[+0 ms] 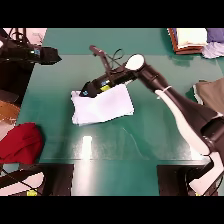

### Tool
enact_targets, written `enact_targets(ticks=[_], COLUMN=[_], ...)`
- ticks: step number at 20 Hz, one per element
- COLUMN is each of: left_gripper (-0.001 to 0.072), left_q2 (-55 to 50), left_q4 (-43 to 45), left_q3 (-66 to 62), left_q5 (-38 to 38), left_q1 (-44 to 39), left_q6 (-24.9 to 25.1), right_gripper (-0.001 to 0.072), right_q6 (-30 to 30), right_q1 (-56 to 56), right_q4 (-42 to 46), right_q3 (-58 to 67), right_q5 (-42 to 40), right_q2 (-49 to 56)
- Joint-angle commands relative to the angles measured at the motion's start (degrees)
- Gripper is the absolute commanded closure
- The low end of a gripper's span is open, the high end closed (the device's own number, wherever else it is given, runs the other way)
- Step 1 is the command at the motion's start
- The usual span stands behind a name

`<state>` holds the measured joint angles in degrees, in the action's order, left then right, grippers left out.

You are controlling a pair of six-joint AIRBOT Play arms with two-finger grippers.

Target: Fold the shirts.

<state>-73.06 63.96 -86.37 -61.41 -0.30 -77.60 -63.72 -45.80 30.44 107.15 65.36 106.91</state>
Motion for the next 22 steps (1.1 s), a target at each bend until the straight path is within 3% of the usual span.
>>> enact_targets(ticks=[1,3,4,5,7,11,12,14,15,18,22], left_gripper=[0.0676,0.0675,0.0676,0.0676,0.0675,0.0675,0.0676,0.0675,0.0676,0.0676,0.0676], left_q2=[1.0,1.0,1.0,1.0,1.0,1.0,1.0,1.0,1.0,1.0,1.0], left_q4=[0.4,0.3,0.3,0.3,0.3,0.3,0.3,0.3,0.3,0.3,0.3], left_q3=[0.0,0.0,0.0,0.0,0.1,0.1,0.1,0.1,0.1,0.1,0.1], left_q5=[-2.6,-3.2,-3.8,-4.9,-6.7,-7.7,-7.5,-7.1,-7.0,-6.4,-6.1], left_q1=[1.9,1.9,1.9,1.9,1.9,1.9,1.9,1.9,1.9,1.9,1.9], left_q6=[0.0,0.0,0.0,0.0,0.1,0.1,0.1,0.1,0.1,0.1,0.1], right_gripper=[0.0308,0.0315,0.0406,0.0423,0.0423,0.0422,0.0388,0.0144,0.0087,0.0087,0.0087], right_q6=[1.3,-0.9,-1.9,-2.2,-2.7,-2.9,-2.9,-2.9,-2.9,-2.8,-2.8], right_q1=[-1.1,2.2,4.1,6.6,12.0,24.3,26.8,30.9,31.8,31.7,27.5], right_q4=[-0.1,3.4,6.1,9.0,12.2,13.1,13.1,12.6,12.5,11.5,6.2], right_q3=[6.4,8.4,7.9,6.1,-0.2,-17.3,-20.9,-26.6,-28.8,-32.2,-27.6], right_q5=[1.1,7.6,10.8,13.8,17.0,15.4,14.3,11.9,10.2,6.0,6.8], right_q2=[4.5,4.0,3.1,1.8,-1.7,-9.7,-10.8,-11.7,-11.7,-10.1,-2.2])
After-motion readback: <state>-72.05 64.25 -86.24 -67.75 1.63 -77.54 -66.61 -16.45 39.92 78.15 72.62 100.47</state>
